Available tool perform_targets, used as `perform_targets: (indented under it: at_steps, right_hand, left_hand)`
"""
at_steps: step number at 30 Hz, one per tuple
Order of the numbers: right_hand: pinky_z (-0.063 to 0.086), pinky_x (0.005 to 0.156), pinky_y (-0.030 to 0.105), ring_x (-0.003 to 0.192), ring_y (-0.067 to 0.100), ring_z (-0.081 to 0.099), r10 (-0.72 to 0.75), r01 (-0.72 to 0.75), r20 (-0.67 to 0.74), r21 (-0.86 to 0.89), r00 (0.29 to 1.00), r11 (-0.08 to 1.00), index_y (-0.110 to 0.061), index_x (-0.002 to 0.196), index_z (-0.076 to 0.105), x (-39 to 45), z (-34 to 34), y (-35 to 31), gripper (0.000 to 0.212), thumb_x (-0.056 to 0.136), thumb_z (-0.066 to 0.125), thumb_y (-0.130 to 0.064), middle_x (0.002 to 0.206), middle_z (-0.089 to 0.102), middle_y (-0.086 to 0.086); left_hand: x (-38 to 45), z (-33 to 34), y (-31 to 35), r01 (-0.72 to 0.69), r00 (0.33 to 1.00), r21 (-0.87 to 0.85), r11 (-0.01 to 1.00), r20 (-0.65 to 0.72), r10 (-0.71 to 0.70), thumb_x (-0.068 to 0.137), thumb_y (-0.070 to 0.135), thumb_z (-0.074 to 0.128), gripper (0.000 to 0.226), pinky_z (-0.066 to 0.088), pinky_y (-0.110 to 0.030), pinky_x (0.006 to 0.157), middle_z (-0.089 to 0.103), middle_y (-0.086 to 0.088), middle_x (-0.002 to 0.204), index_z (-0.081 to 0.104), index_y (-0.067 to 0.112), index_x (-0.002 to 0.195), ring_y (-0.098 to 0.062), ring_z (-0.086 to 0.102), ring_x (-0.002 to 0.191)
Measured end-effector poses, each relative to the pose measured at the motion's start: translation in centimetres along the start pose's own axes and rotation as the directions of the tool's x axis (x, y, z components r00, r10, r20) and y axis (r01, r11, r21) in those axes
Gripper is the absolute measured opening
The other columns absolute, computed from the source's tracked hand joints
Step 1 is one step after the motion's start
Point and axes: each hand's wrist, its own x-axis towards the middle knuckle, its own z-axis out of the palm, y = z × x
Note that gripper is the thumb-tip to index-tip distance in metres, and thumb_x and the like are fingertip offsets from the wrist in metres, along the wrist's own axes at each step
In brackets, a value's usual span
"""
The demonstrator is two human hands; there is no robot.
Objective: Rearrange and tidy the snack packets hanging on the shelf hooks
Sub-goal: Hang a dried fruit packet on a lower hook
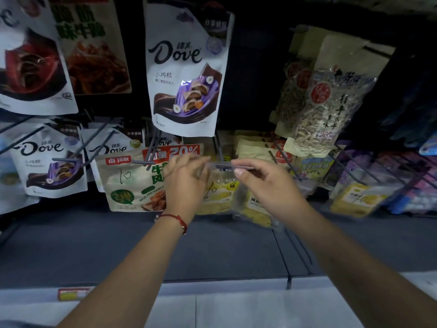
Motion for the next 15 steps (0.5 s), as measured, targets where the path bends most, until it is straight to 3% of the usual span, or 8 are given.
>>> perform_targets:
  at_steps: [3,5,7,10,13,15]
  right_hand:
    - [0.044,0.091,0.019,0.103,-0.013,0.055,-0.050,0.052,0.046,-0.059,0.998,0.997,-0.037,0.130,0.060,-1.0,-0.6,0.8,0.035,0.095,0.059,-0.034,0.132,0.058,-0.020]
    - [0.043,0.101,0.025,0.118,-0.012,0.047,-0.070,0.078,0.073,-0.117,0.995,0.990,-0.040,0.137,0.053,-1.6,-1.0,1.6,0.043,0.095,0.059,-0.036,0.145,0.046,-0.020]
    - [0.036,0.113,0.030,0.137,-0.007,0.033,-0.093,0.110,0.092,-0.194,0.991,0.975,-0.041,0.142,0.046,-2.3,-1.4,2.5,0.048,0.095,0.058,-0.034,0.151,0.039,-0.019]
    - [0.029,0.116,0.028,0.140,-0.007,0.026,-0.095,0.113,0.081,-0.272,0.992,0.956,-0.039,0.145,0.042,-4.1,-1.9,4.4,0.053,0.096,0.058,-0.030,0.151,0.036,-0.022]
    - [0.027,0.117,0.027,0.142,-0.004,0.024,-0.034,0.050,0.050,-0.355,0.998,0.933,-0.034,0.146,0.041,-6.0,-2.7,7.1,0.053,0.096,0.059,-0.027,0.152,0.035,-0.019]
    - [0.021,0.118,0.028,0.147,0.004,0.016,0.065,-0.035,0.057,-0.425,0.996,0.905,-0.031,0.150,0.034,-6.9,-3.2,8.9,0.059,0.096,0.059,-0.029,0.157,0.025,-0.014]
  left_hand:
    - [-0.7,-0.1,-1.8,-0.015,0.998,0.100,0.995,0.065,0.008,0.091,0.031,0.060,0.055,0.026,-0.057,0.113,0.034,-0.014,0.153,0.046,0.030,0.144,-0.036,0.023,0.142]
    - [-1.6,-0.3,-2.8,-0.027,0.989,0.199,0.980,0.148,-0.003,0.093,0.036,0.058,0.072,0.014,-0.055,0.118,0.007,-0.015,0.163,0.021,0.029,0.155,-0.036,0.002,0.149]
    - [-3.0,-0.6,-3.6,-0.081,0.978,0.332,0.940,0.207,0.011,0.094,0.040,0.056,0.080,0.008,-0.055,0.119,-0.006,-0.018,0.163,0.008,0.025,0.157,-0.038,-0.007,0.149]
    - [-5.8,-0.5,-4.3,-0.205,0.945,0.462,0.863,0.324,0.051,0.092,0.043,0.058,0.081,0.011,-0.059,0.119,0.000,-0.021,0.162,0.014,0.018,0.156,-0.043,-0.001,0.148]
    - [-8.1,-0.3,-4.5,-0.312,0.901,0.475,0.823,0.422,0.098,0.089,0.041,0.064,0.081,0.020,-0.058,0.117,0.015,-0.019,0.161,0.024,0.017,0.155,-0.041,0.013,0.148]
    - [-9.1,-0.5,-3.8,-0.341,0.873,0.453,0.823,0.478,0.099,0.093,0.046,0.056,0.077,0.020,-0.053,0.119,0.014,-0.015,0.162,0.021,0.020,0.156,-0.037,0.013,0.149]
